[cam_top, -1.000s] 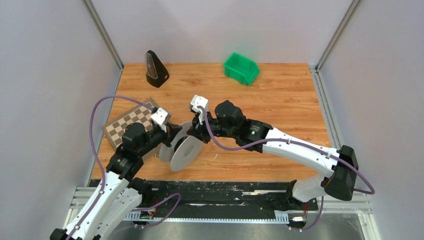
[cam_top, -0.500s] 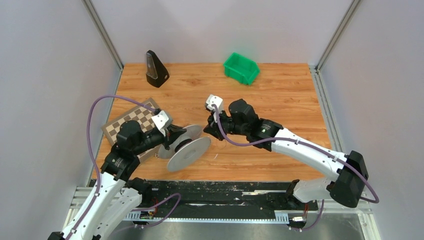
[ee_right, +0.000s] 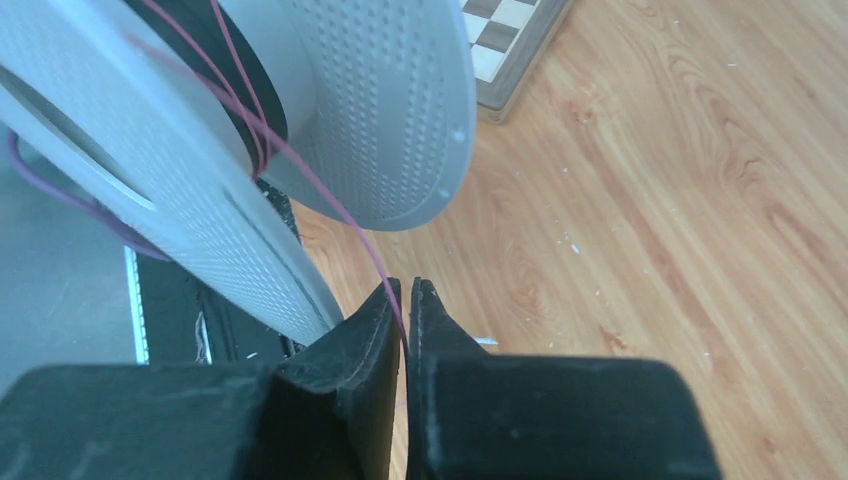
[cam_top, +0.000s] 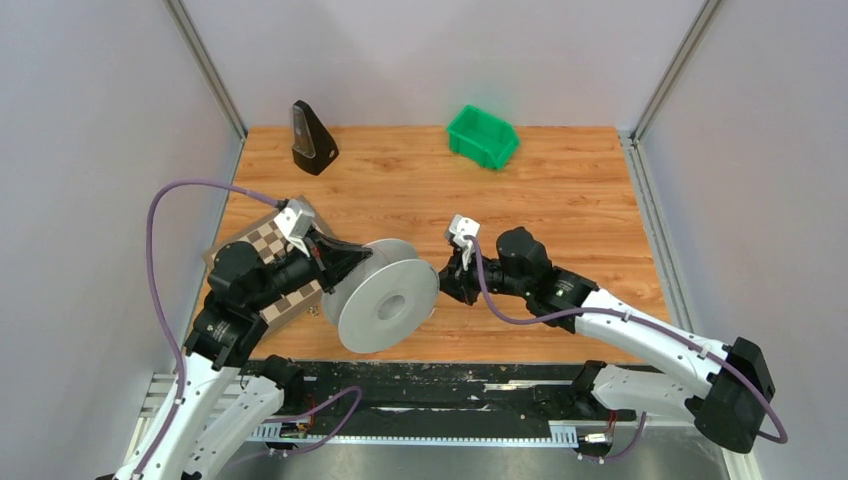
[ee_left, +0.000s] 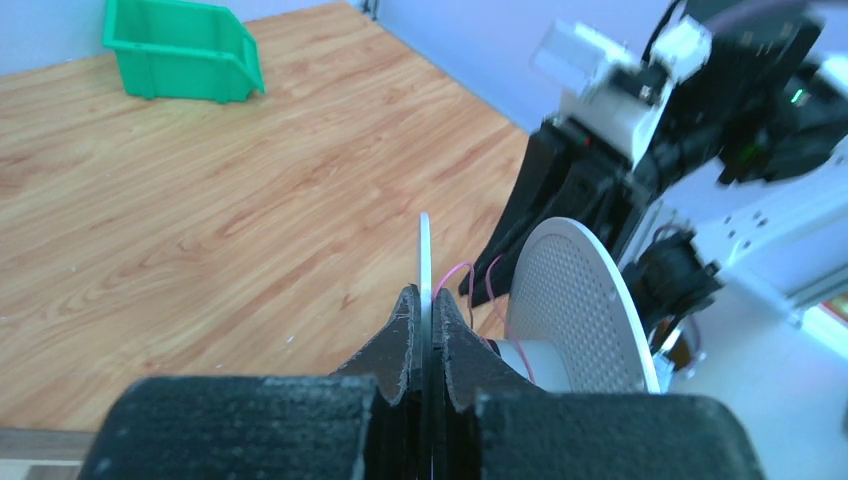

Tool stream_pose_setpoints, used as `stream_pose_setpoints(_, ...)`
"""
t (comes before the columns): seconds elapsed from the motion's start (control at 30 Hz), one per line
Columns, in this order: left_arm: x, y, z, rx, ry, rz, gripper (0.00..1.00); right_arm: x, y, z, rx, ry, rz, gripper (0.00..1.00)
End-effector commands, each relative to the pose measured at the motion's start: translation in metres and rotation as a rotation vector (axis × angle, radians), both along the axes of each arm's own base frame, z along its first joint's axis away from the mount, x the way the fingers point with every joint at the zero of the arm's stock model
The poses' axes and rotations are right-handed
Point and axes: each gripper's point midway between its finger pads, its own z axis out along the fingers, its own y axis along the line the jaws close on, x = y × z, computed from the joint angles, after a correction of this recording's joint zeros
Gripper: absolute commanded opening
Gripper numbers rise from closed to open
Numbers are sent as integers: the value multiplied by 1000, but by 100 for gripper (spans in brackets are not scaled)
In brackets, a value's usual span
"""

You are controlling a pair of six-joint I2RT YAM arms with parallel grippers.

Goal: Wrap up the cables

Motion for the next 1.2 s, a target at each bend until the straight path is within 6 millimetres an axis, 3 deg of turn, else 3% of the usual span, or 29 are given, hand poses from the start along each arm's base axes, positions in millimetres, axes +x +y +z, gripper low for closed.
stream_pose_setpoints(0.0,-7,5,66,-278,26,60,0,-11,5,28,179,-12,21,9)
stream_pose_setpoints(0.17,-4,16,80,-402,77,140,0,-23,5,13,249,39,34,11)
stream_pose_setpoints(0.33,13,31,76,-514,185,278,0,-38,16,8,322,64,65,13)
stream_pose_setpoints(0.5,20,37,69,-584,241,334,0,-41,31,-8,336,116,42,14)
stream_pose_setpoints(0.8,26,46,71,-651,275,391,0,-47,49,-33,325,166,21,20)
stream_pose_setpoints(1.17,36,59,63,-670,288,487,0,-64,56,-64,277,202,3,15)
